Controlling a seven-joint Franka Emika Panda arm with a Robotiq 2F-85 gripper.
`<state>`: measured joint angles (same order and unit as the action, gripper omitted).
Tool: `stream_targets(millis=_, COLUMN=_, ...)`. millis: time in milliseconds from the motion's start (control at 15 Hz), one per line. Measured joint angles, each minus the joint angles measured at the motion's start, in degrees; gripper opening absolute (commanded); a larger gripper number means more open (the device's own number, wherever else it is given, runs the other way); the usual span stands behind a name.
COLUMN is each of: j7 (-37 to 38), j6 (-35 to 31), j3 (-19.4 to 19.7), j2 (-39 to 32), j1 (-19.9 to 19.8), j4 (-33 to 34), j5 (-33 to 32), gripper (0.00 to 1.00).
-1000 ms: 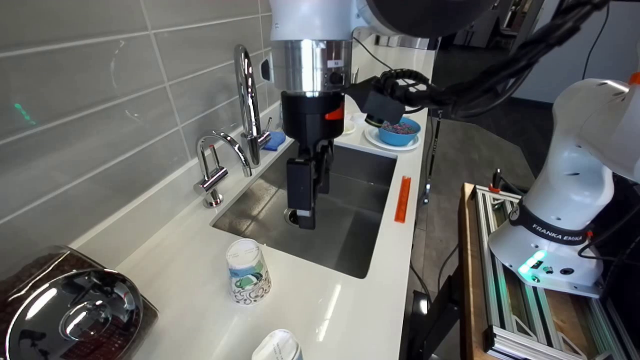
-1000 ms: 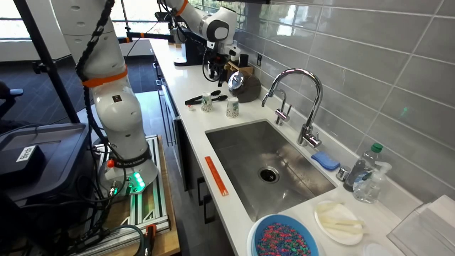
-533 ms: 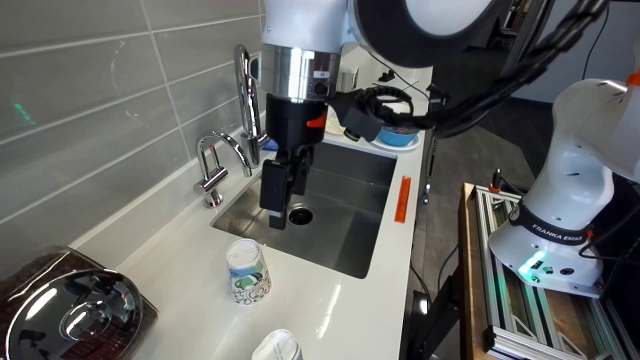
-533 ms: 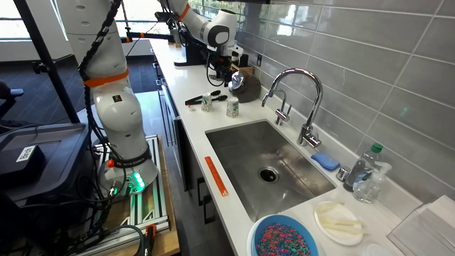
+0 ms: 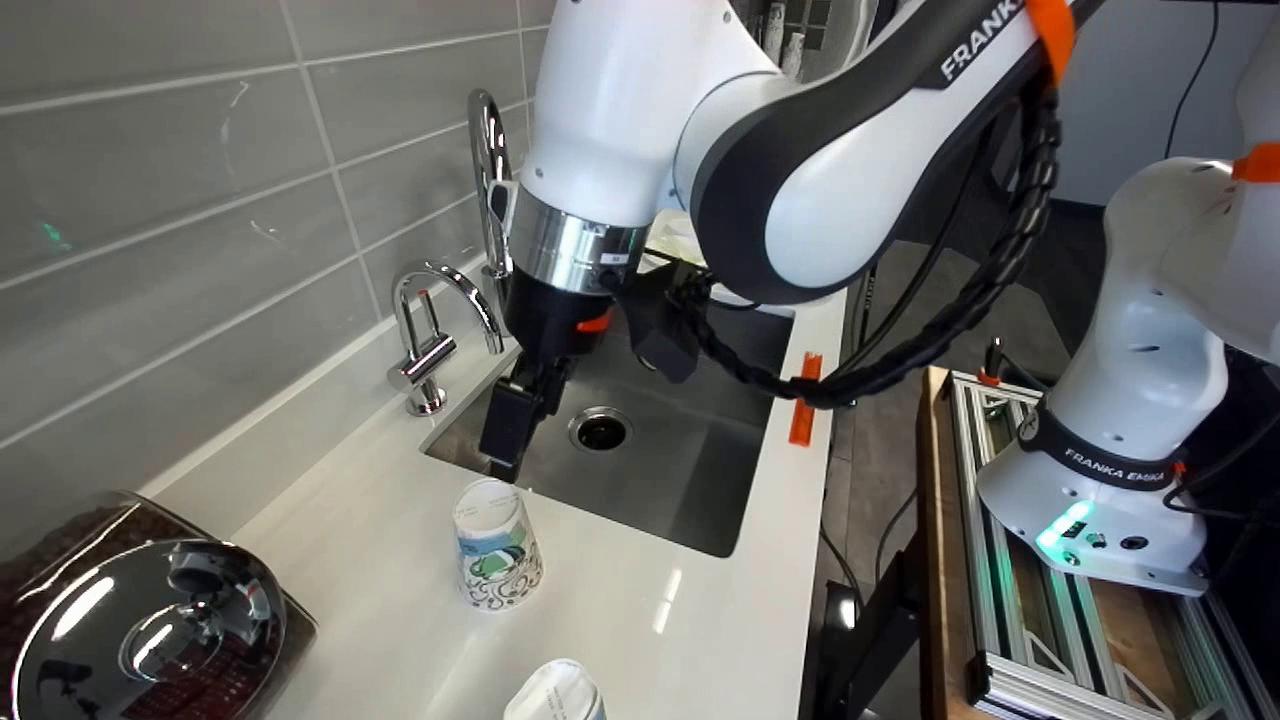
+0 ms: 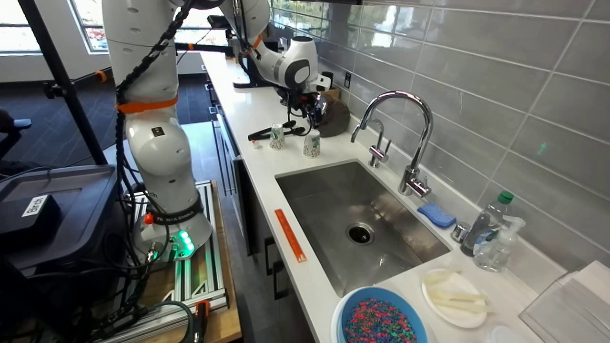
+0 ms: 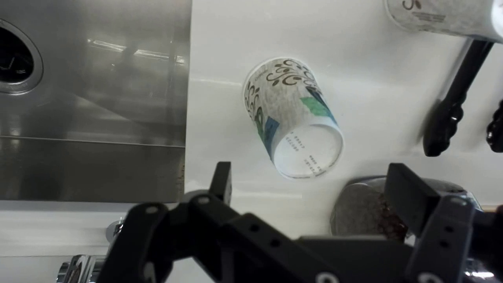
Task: Stack the cups
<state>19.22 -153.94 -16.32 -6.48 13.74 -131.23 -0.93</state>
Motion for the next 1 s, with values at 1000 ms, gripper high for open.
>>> stream_targets(millis=1000, j7=0.4, j6=-0.7, j3=3.2, j2=-3.9, j1=2.2, j4=0.8, j5=-2.6, gripper=1.00)
